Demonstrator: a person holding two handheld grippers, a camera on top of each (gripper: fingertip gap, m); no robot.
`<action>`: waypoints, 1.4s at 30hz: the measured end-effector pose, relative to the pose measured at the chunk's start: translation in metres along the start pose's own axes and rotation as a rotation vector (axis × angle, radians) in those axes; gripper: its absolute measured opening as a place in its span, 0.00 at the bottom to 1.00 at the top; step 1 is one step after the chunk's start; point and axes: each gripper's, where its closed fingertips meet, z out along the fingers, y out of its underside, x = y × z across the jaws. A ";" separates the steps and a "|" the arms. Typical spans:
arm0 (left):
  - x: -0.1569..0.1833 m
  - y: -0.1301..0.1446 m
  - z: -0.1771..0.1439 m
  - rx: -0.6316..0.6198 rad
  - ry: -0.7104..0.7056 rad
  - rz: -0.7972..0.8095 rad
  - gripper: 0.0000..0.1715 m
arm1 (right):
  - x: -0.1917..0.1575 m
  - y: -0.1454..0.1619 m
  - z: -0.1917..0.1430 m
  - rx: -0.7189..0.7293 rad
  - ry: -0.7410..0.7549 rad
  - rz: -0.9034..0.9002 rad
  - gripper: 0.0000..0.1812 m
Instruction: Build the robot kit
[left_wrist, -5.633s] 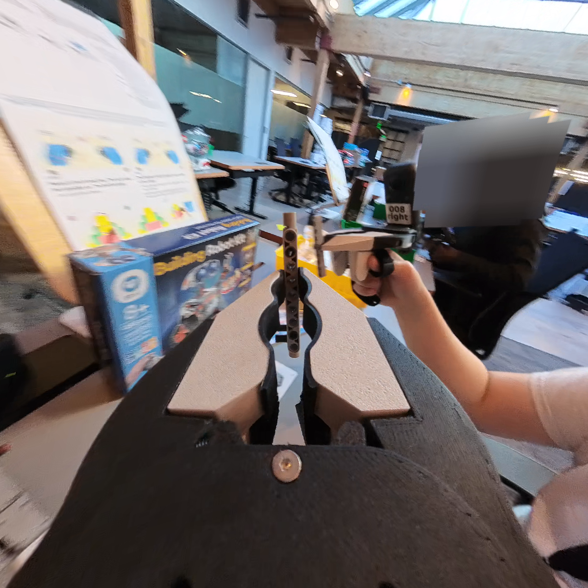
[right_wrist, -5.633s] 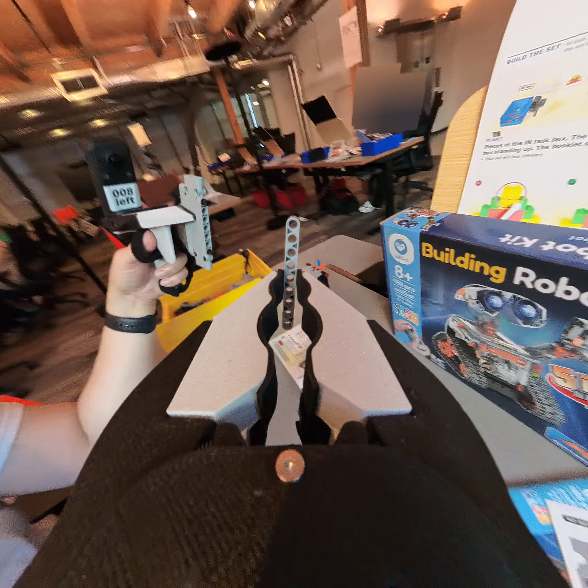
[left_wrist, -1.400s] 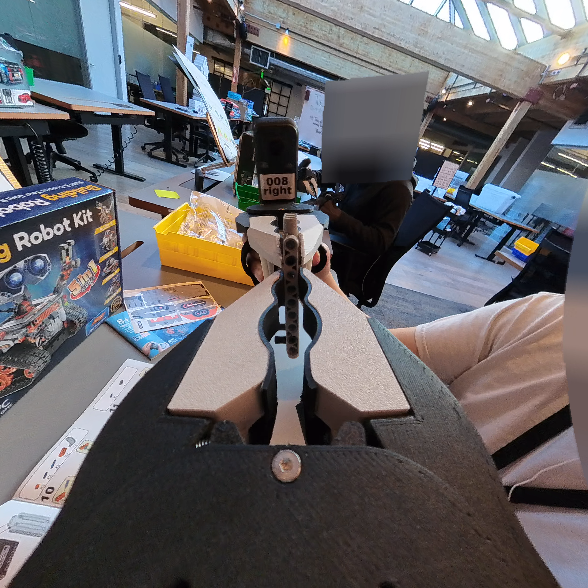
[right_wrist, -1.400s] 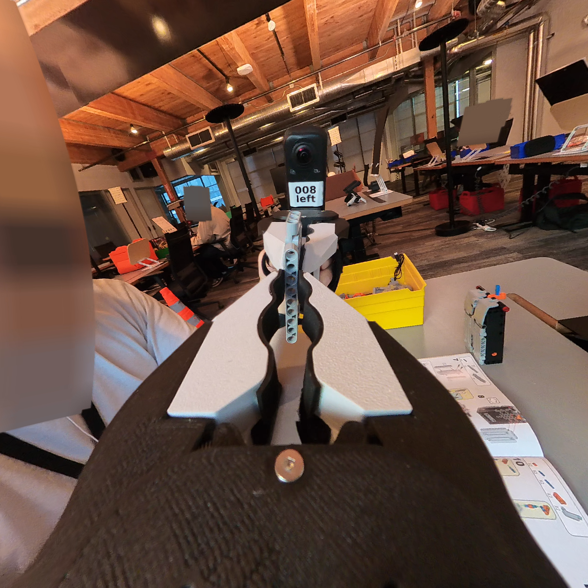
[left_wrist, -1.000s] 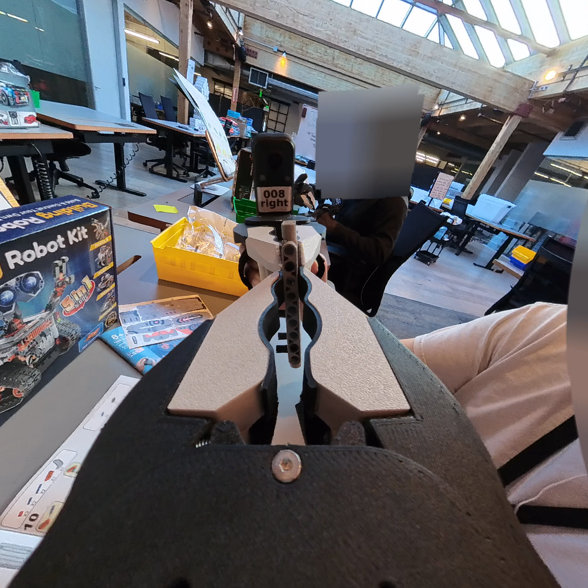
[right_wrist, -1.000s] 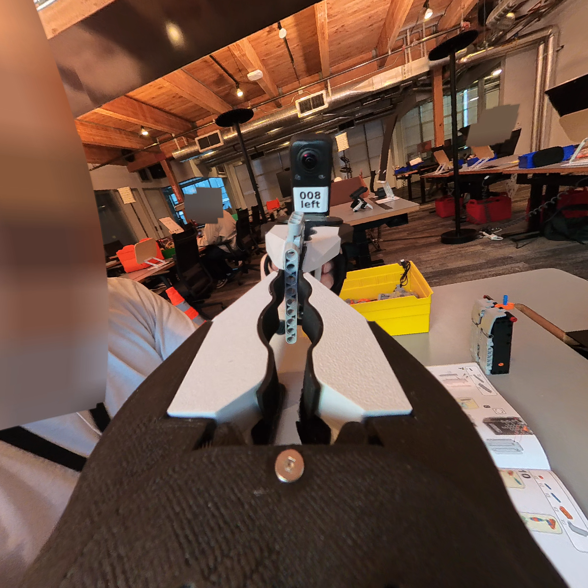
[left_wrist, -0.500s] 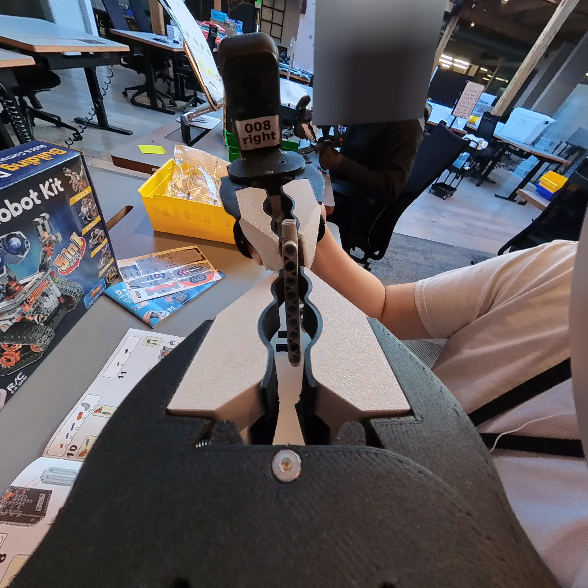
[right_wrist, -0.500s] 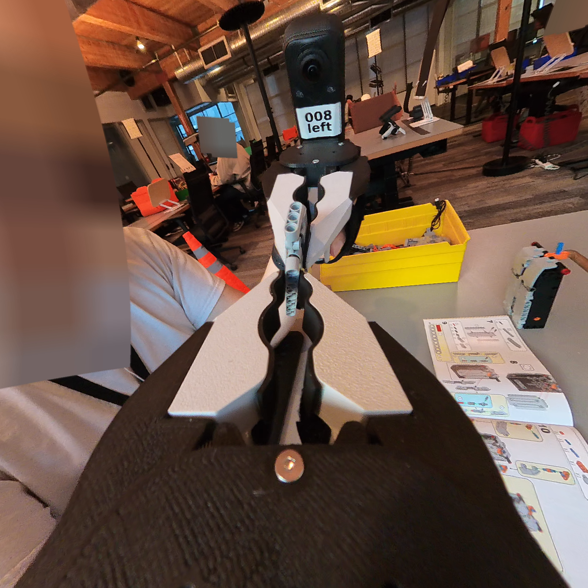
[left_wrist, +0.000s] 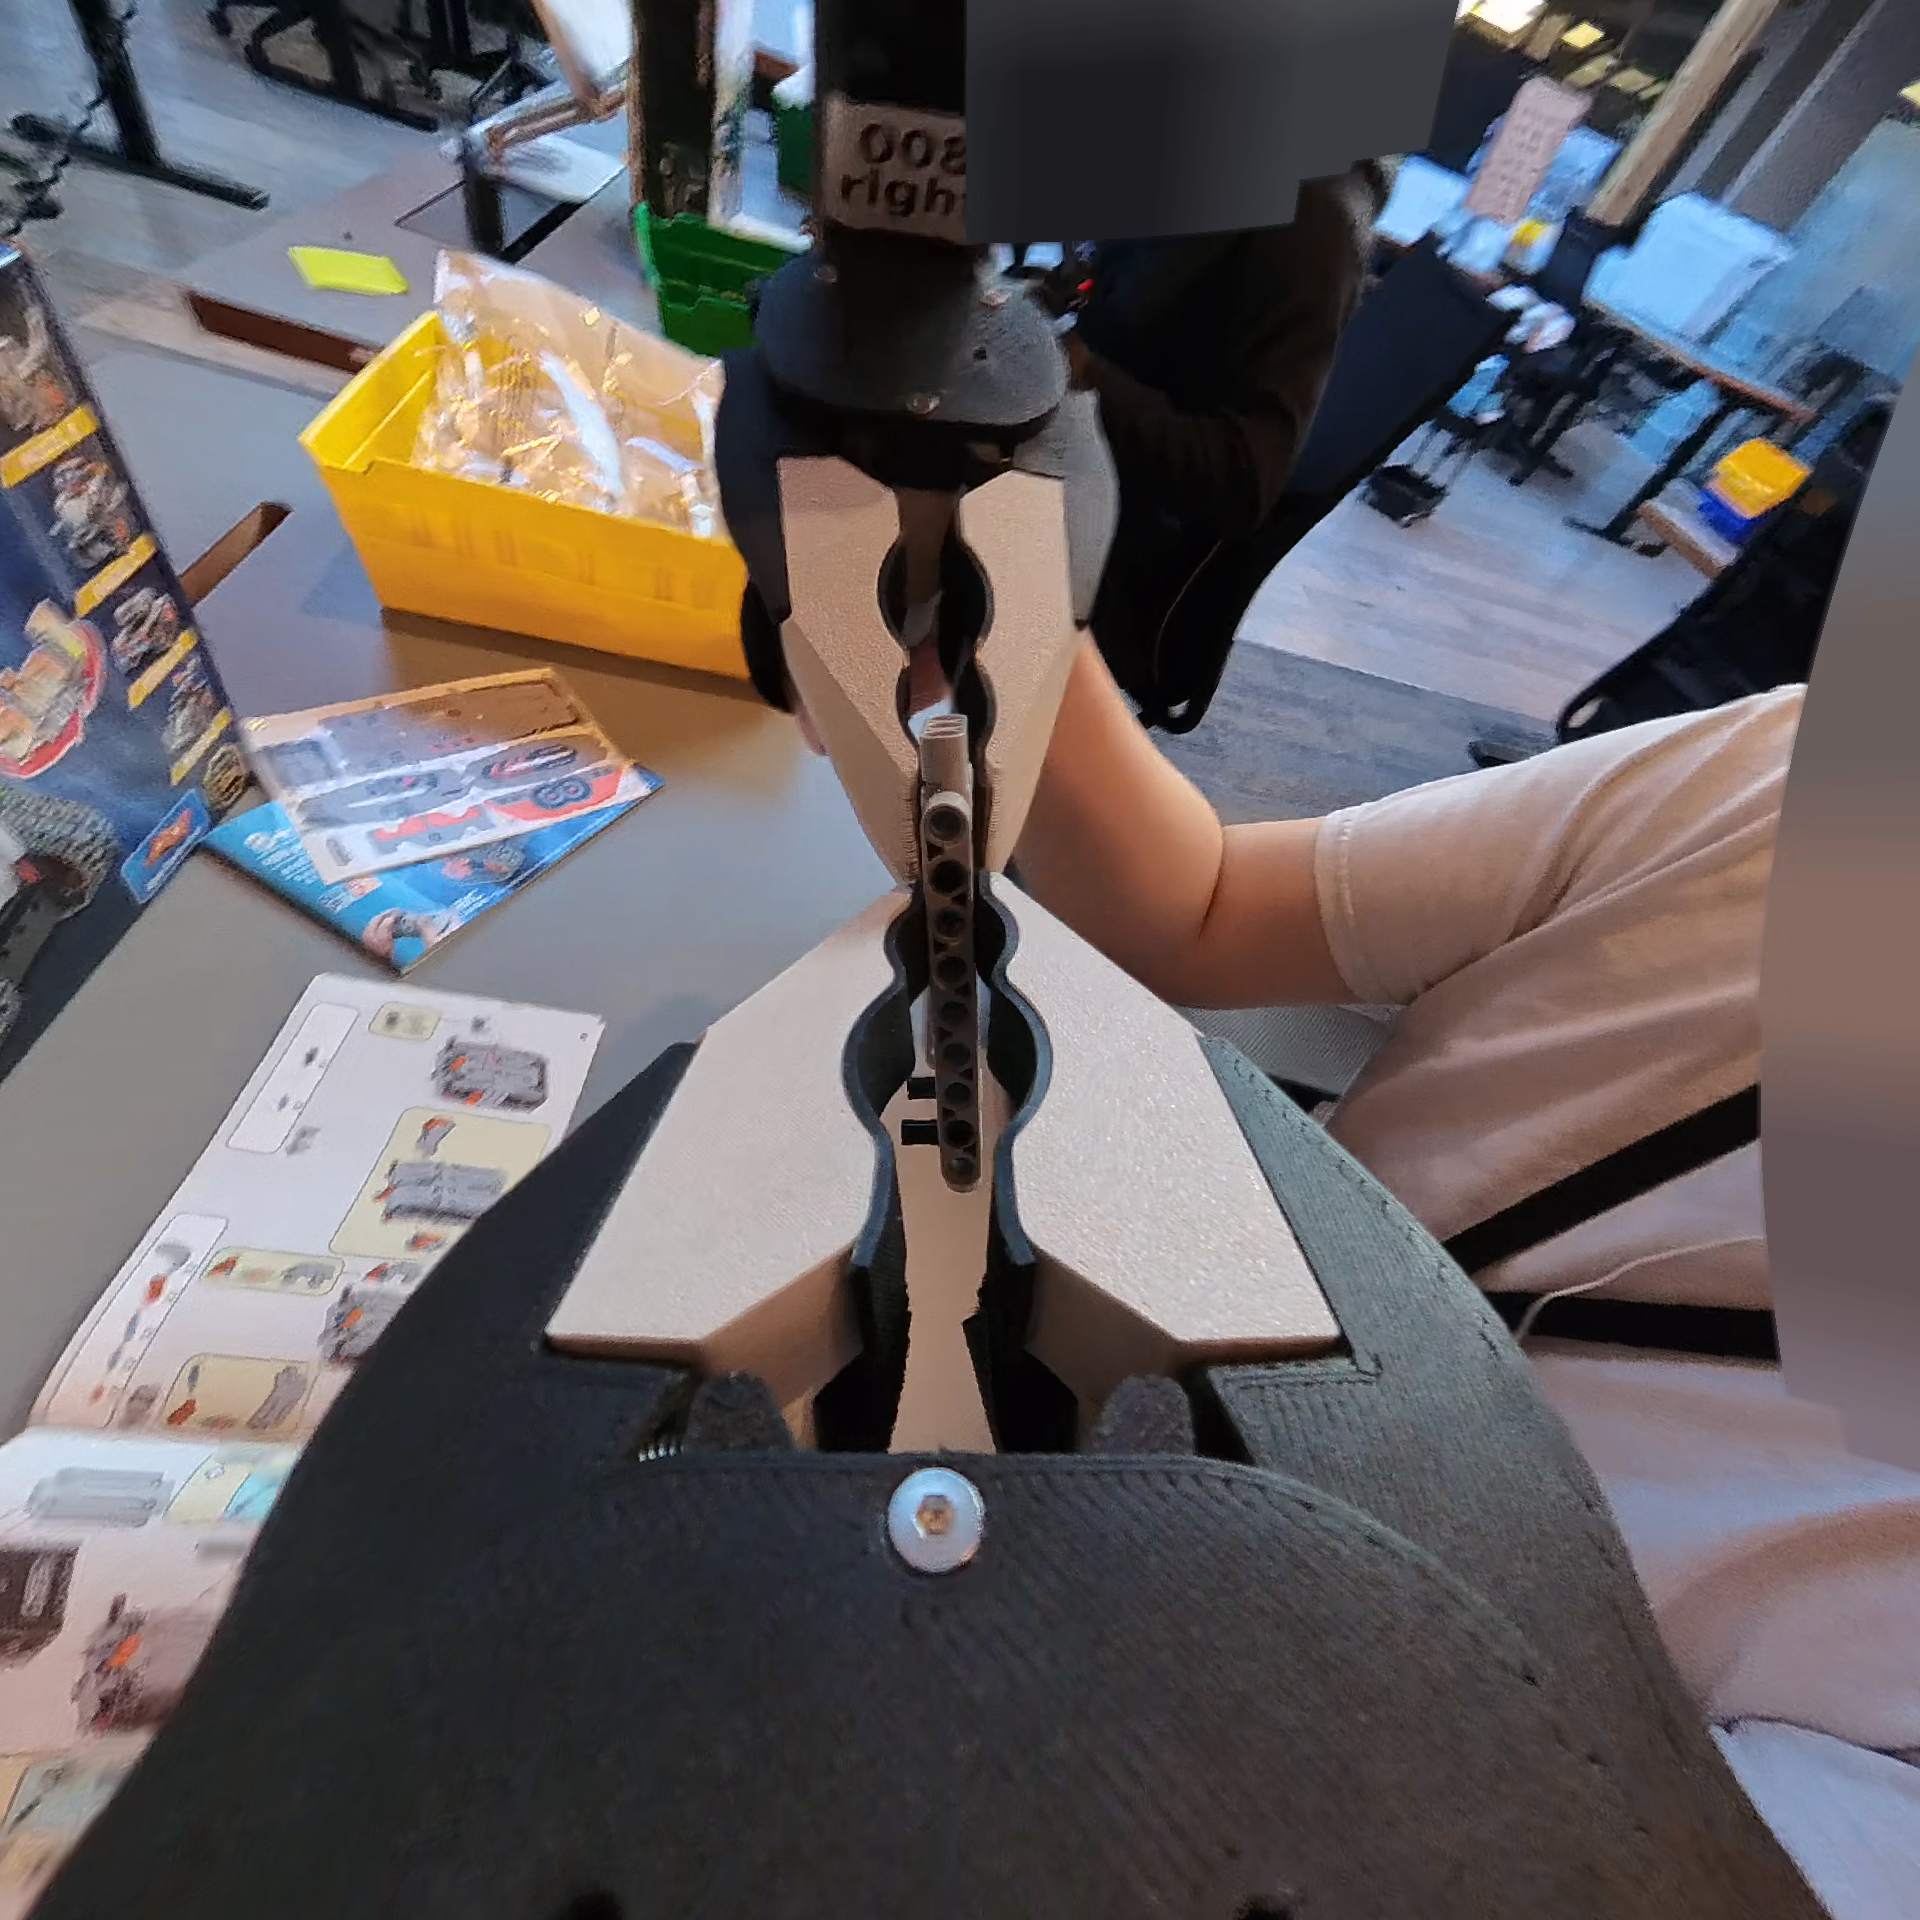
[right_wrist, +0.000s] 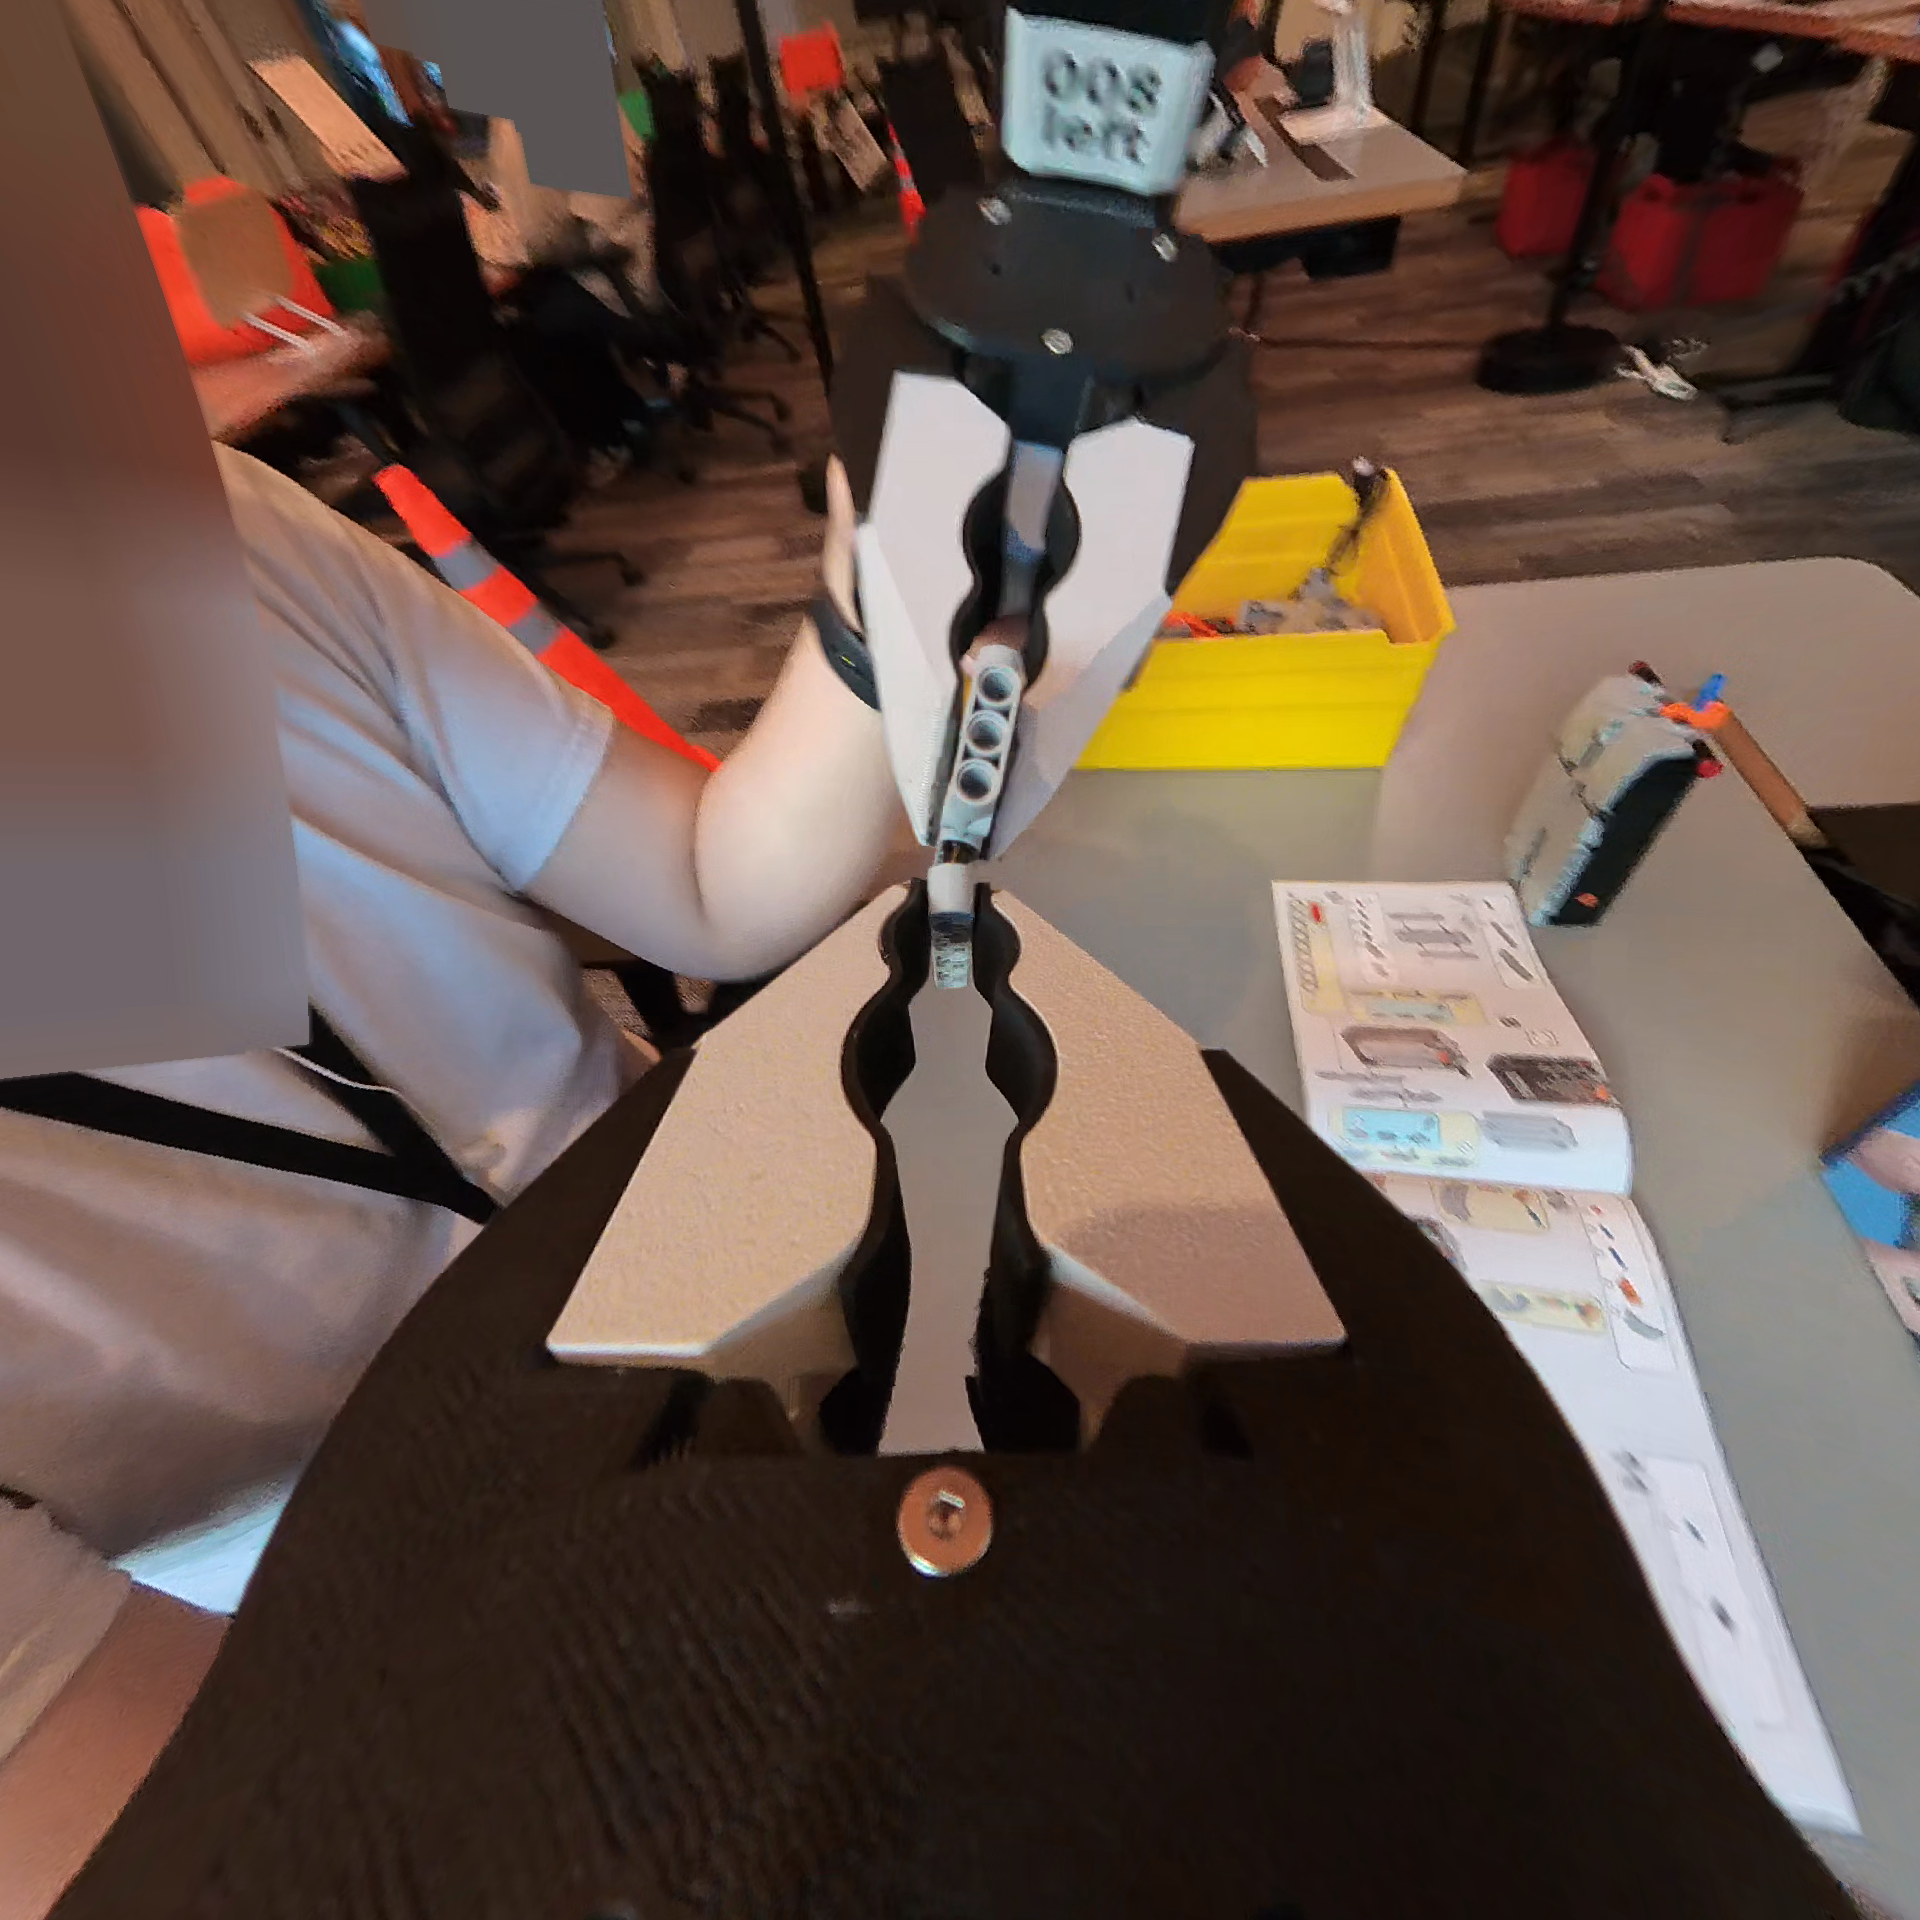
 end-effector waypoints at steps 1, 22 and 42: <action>0.005 -0.003 -0.001 0.019 0.033 0.002 0.03 | -0.005 -0.004 -0.001 0.023 -0.035 0.008 0.03; -0.014 0.003 0.003 -0.007 -0.030 -0.002 0.03 | 0.018 0.010 0.002 -0.064 0.105 0.081 0.04; -0.018 -0.007 -0.003 0.088 0.025 -0.070 0.03 | 0.015 -0.005 -0.026 0.102 0.016 0.191 0.03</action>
